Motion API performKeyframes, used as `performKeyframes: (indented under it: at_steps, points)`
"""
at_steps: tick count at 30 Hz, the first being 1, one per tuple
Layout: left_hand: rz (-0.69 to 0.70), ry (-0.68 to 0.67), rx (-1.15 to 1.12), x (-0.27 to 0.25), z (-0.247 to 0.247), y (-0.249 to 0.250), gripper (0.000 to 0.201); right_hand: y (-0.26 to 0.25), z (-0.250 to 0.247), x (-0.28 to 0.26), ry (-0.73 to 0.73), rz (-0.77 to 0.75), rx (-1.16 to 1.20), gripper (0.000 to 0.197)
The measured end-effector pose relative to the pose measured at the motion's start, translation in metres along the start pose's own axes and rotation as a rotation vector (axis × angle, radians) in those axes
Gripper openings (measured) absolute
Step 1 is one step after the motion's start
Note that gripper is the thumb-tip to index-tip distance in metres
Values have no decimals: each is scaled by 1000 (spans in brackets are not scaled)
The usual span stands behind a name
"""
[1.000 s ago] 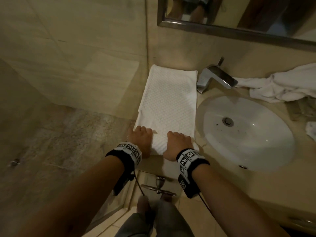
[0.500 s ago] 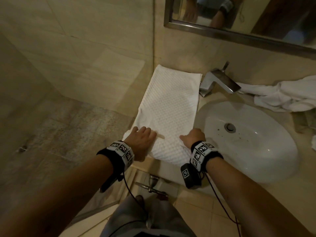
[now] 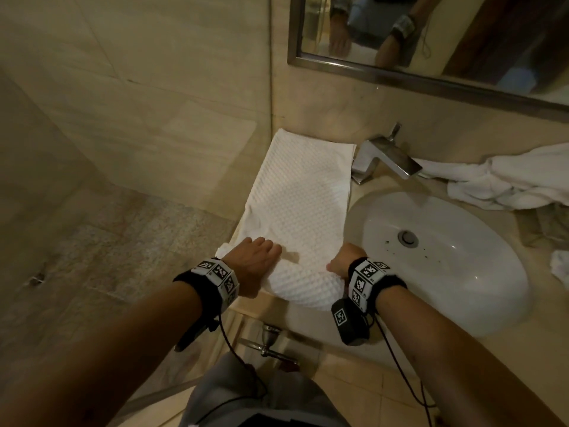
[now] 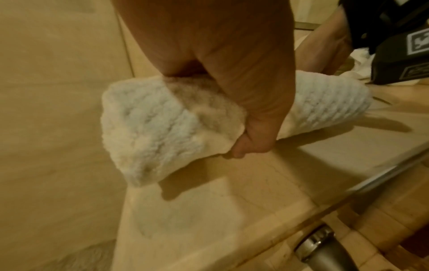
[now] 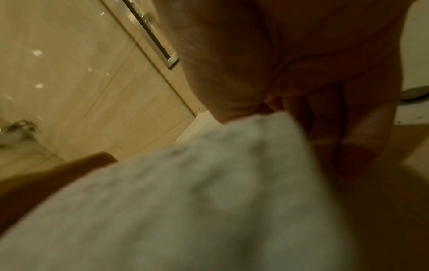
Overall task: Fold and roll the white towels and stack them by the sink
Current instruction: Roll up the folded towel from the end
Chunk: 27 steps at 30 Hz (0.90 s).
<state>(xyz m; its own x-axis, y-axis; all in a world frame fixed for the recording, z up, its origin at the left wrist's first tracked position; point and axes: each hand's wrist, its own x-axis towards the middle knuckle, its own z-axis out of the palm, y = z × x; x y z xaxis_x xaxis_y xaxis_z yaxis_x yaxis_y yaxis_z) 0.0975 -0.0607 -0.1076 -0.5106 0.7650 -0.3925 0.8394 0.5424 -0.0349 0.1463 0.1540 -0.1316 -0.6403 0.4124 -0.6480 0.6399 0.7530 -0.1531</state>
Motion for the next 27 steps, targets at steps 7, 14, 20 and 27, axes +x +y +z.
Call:
performKeyframes:
  at_steps: [7,14,20,27]
  points:
    - [-75,-203,-95,13,3,-8,96,-1,-13,-13,205,-113,153,78]
    - [-199,-442,-281,38,-11,-14,99,-45,5,-61,8,-574,-304,97]
    - [-58,-189,8,25,-7,-3,94,-41,37,-52,148,-549,-432,80]
    - [-84,10,54,18,2,14,56,-53,12,-38,24,-460,-260,60]
